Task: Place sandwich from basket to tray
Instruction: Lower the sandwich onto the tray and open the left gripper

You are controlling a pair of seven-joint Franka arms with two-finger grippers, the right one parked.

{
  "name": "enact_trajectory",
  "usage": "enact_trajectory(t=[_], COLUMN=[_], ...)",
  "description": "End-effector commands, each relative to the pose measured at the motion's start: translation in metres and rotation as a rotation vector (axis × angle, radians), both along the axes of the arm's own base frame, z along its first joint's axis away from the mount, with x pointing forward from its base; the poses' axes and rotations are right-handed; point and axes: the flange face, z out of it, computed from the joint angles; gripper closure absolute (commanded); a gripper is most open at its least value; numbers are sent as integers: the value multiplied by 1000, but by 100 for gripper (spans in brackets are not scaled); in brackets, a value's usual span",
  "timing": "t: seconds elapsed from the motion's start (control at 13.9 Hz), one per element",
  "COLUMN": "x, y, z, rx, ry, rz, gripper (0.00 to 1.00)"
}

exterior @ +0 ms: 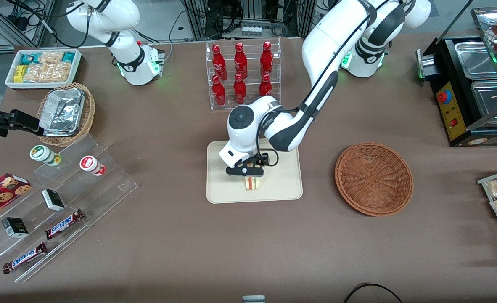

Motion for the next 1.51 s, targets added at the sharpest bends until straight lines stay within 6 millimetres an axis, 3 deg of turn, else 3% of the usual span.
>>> enact_trajectory(t=[0.0,0.07,0.22,0.43,0.72,1.08,1.44], x=[-2,4,26,33,26,8,7], y=[14,28,79,137,245,346,405], z=[82,102,149,198,255,288,322], rx=[-11,4,25,51,54,65,24], ry=[1,5,43,85,59,49,26], rz=[51,74,144,143,134,66,96], gripper=[0,0,1,1,0,0,0])
